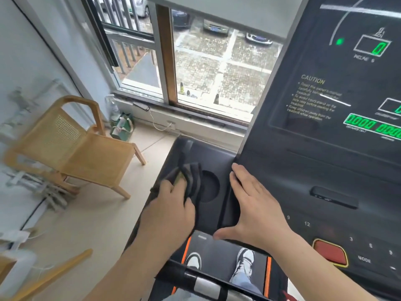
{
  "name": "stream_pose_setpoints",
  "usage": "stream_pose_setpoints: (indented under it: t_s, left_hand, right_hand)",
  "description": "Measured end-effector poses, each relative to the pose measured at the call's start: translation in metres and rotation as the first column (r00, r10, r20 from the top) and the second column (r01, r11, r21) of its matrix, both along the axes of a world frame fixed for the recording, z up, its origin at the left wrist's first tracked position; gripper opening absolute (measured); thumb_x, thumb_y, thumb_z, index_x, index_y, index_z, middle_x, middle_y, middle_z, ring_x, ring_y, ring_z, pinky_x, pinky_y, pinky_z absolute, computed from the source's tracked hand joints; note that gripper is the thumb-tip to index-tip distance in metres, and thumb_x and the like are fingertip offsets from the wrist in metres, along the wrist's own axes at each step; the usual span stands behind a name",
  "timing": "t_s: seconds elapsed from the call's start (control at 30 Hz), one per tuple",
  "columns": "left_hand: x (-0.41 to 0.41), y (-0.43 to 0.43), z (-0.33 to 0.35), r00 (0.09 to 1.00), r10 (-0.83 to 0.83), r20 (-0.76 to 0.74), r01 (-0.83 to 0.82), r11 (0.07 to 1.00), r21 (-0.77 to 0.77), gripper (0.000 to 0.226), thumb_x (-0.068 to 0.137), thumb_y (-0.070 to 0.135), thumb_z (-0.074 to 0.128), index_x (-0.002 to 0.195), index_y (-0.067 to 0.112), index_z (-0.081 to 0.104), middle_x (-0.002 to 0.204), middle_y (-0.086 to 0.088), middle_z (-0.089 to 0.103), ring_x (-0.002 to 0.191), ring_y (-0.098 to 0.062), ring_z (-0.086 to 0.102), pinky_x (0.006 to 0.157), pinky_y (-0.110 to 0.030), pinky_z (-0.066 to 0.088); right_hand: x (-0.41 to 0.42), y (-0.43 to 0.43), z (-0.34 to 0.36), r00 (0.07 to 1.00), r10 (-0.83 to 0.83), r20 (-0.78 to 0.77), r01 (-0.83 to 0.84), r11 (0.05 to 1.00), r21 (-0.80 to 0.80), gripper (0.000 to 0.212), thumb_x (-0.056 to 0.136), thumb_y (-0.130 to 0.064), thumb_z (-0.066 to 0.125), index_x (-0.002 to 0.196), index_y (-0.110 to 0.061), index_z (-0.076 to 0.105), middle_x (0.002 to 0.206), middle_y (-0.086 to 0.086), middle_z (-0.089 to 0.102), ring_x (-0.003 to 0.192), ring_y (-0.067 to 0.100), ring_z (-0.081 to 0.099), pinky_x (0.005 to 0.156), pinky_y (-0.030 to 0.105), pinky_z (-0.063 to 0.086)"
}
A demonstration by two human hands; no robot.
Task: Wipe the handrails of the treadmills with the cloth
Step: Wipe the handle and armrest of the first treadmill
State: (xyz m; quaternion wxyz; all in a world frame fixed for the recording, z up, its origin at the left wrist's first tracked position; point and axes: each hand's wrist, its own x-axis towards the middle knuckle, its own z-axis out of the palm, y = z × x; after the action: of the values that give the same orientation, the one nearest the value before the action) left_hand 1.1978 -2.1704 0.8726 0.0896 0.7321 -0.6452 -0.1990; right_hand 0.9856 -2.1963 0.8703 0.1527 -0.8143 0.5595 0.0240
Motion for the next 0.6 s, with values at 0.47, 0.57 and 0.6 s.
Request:
stream_pose_setpoints:
  t_s: [0.47, 0.57, 0.6]
  left_hand:
    - [-0.024, -0.055, 0.001, 0.56, -0.674, 0.481, 0.682, 0.705, 0.194, 0.041, 0.102, 0.016, 0.045, 0.142, 0.012, 0.044, 0.132, -0.012, 0.054, 0.121, -0.033, 0.047, 0.069, -0.04, 0.035]
    - [-0.017, -0.063, 0.003, 0.562, -0.686, 0.462, 0.669, 0.705, 0.234, 0.043, 0.1, 0.016, 0.049, 0.143, 0.014, 0.042, 0.129, -0.01, 0.056, 0.116, -0.033, 0.05, 0.068, -0.04, 0.035]
    - [-0.023, -0.067, 0.006, 0.621, -0.662, 0.419, 0.638, 0.738, 0.22, 0.036, 0.099, 0.016, 0.052, 0.135, 0.015, 0.047, 0.124, -0.009, 0.059, 0.11, -0.032, 0.054, 0.068, -0.039, 0.036]
  right_hand:
    - [-0.012, -0.006, -0.007, 0.999, 0.035, 0.037, -0.035, 0.999, -0.016, 0.141, 0.054, -0.094, 0.061, 0.165, -0.019, 0.016, 0.172, -0.013, -0.003, 0.156, 0.003, -0.014, 0.124, 0.024, -0.002]
    - [-0.012, -0.006, -0.009, 0.999, 0.03, 0.037, -0.03, 0.999, -0.019, 0.141, 0.054, -0.092, 0.062, 0.165, -0.019, 0.016, 0.172, -0.013, -0.003, 0.156, 0.003, -0.013, 0.123, 0.025, -0.001]
    - [-0.013, -0.007, -0.009, 0.999, 0.032, 0.038, -0.031, 0.999, -0.017, 0.141, 0.054, -0.092, 0.062, 0.165, -0.019, 0.015, 0.172, -0.013, -0.004, 0.156, 0.003, -0.014, 0.123, 0.025, -0.001]
